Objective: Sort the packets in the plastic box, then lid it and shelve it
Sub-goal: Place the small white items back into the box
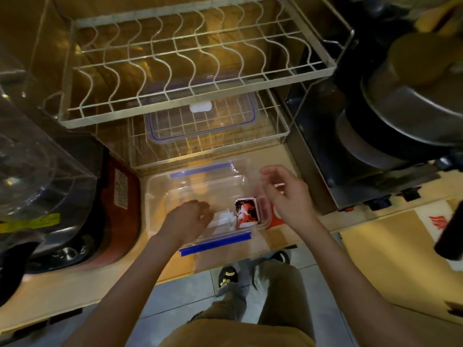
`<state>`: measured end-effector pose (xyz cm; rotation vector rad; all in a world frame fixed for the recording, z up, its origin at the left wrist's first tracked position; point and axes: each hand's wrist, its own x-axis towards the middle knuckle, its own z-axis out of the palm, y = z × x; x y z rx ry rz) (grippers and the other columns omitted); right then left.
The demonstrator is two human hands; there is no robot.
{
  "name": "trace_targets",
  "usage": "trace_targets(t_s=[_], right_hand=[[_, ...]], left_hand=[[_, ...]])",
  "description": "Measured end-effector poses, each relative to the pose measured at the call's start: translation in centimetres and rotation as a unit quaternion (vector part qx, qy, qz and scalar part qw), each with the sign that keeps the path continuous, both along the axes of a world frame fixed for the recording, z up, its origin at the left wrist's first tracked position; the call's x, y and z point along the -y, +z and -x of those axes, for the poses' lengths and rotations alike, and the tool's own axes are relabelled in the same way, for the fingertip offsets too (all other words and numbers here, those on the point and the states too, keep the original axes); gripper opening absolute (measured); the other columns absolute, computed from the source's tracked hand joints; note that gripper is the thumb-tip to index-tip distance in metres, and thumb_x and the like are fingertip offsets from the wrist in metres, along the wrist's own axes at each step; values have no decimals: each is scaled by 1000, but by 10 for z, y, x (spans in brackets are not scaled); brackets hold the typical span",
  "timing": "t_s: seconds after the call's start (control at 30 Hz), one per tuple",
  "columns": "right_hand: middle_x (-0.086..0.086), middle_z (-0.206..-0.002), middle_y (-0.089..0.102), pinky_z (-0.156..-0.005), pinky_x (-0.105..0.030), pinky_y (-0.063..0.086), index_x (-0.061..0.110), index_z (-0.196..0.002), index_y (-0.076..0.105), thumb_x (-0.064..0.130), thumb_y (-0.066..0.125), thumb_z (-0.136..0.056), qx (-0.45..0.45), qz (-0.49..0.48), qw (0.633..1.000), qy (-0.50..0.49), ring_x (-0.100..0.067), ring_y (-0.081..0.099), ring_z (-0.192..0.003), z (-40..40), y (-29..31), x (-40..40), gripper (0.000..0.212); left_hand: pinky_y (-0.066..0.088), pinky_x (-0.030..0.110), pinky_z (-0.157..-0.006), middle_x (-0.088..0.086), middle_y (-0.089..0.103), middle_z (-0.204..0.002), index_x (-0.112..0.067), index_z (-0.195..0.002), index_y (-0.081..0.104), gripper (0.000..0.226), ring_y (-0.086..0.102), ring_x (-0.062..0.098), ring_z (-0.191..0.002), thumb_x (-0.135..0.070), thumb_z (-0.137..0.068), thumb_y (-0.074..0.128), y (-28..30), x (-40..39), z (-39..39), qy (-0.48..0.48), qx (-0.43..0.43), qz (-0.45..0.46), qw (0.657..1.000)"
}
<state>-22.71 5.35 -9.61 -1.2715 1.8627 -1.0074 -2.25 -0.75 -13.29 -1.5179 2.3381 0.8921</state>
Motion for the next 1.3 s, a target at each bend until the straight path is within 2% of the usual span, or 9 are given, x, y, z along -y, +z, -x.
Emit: trace_targets(t_s=[0.1,0.27,0.33,0.43,0.6,0.83,1.07,1.13,1.3], right_hand=[[15,-94,58,-71,-12,44,20,-110,57,15,59,-87,-2,9,995,-99,1,56,-85,16,-6,-16,24],[4,-111,53,-76,-7,43,17,-120,48,18,72,-77,-8,-36,980,-197,-10,53,-98,21,-29,-36,49],[1,-122,51,-86,-17,40,17,-126,43,21,76,-73,-21,-62,975,-214,-12,49,-111,17,-37,-43,62],[4,-121,41,-90,-18,34,18,-131,38,24,78,-70,-4,-100,967,-233,-7,40,-109,11,-46,-44,73],[3,-119,46,-97,-37,48,24,-126,41,33,80,-62,109,-108,947,-281,-14,50,-108,1,-62,-36,76],[-7,-121,52,-88,-14,30,8,-122,48,18,77,-68,9,-110,961,-253,-13,43,-108,3,-72,-37,62],[-4,-113,55,-76,-8,32,9,-115,54,22,76,-69,2,-128,959,-252,-10,45,-96,7,-73,-33,53],[-4,-103,58,-73,-12,38,9,-106,58,22,80,-65,8,-110,957,-268,-17,55,-92,11,-69,-30,49],[6,-97,52,-61,-6,39,16,-101,57,26,80,-65,16,-72,955,-287,-1,52,-77,20,-47,-21,43]], left_hand=[[52,38,-84,8,67,-111,-15,-115,60,28,62,22,-96,-25,-91,49,17,5,38,-31,-78,49,995],[53,34,-83,8,64,-112,-13,-118,57,31,61,20,-95,-22,-88,54,33,5,104,-63,-171,71,981],[50,40,-89,11,58,-119,-13,-122,52,37,57,25,-103,-22,-87,55,32,4,125,-74,-160,68,982],[44,39,-95,11,48,-129,-13,-129,43,45,49,28,-116,-28,-88,54,25,2,150,-86,-96,61,990],[41,40,-96,17,46,-123,-7,-122,47,51,46,33,-114,-38,-83,57,9,1,173,-111,0,86,990],[43,38,-91,16,49,-116,-9,-118,49,55,47,32,-110,-47,-80,59,0,1,183,-98,26,97,990],[47,38,-85,17,54,-112,-7,-112,54,45,53,32,-106,-33,-77,65,1,7,183,-56,-44,66,995],[46,37,-83,16,55,-111,-9,-113,54,46,55,32,-104,-34,-76,67,3,11,180,-30,-79,63,994],[49,36,-94,9,62,-120,-16,-126,50,70,58,22,-108,-37,-66,78,17,20,160,139,-268,43,952]])
